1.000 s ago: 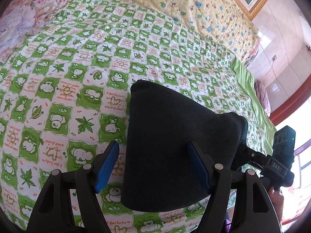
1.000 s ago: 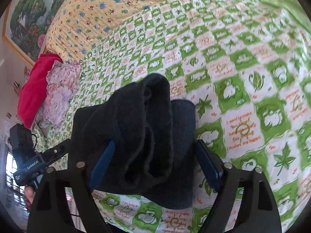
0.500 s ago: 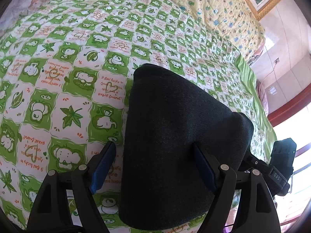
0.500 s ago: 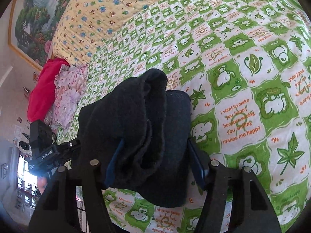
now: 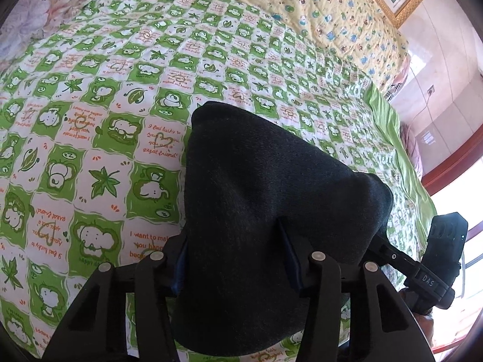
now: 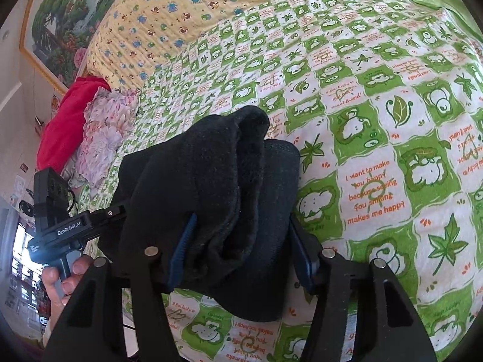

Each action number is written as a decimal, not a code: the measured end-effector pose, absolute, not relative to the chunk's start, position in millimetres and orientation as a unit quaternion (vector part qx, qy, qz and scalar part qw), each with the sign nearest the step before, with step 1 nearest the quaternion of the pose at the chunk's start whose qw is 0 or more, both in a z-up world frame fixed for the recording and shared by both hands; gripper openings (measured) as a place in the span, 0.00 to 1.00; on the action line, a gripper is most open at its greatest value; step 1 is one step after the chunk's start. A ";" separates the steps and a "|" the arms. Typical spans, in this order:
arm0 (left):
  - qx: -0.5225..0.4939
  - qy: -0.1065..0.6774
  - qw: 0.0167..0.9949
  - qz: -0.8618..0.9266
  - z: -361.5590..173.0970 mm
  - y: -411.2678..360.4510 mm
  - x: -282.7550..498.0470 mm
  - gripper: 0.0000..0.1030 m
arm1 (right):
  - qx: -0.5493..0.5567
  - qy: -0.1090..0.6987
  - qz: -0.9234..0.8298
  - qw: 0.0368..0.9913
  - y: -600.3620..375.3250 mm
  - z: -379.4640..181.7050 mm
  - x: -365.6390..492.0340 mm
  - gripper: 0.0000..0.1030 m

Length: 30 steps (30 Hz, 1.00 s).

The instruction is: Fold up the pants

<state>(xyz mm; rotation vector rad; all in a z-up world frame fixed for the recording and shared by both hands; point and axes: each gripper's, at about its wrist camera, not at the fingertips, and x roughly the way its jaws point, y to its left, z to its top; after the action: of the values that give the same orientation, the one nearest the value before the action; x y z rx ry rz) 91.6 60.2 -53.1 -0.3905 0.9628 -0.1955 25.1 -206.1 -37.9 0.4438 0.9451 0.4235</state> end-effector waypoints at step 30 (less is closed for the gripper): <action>-0.175 0.346 0.922 0.006 40.5 134.7 36.2 0.33 | 0.132 0.399 0.327 0.847 -100.3 34.3 72.7 0.39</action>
<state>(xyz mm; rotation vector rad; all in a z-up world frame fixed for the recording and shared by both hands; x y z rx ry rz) 36.2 134.7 40.5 -0.3584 0.7102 0.0131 72.7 -100.3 34.3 0.2793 0.8407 0.6887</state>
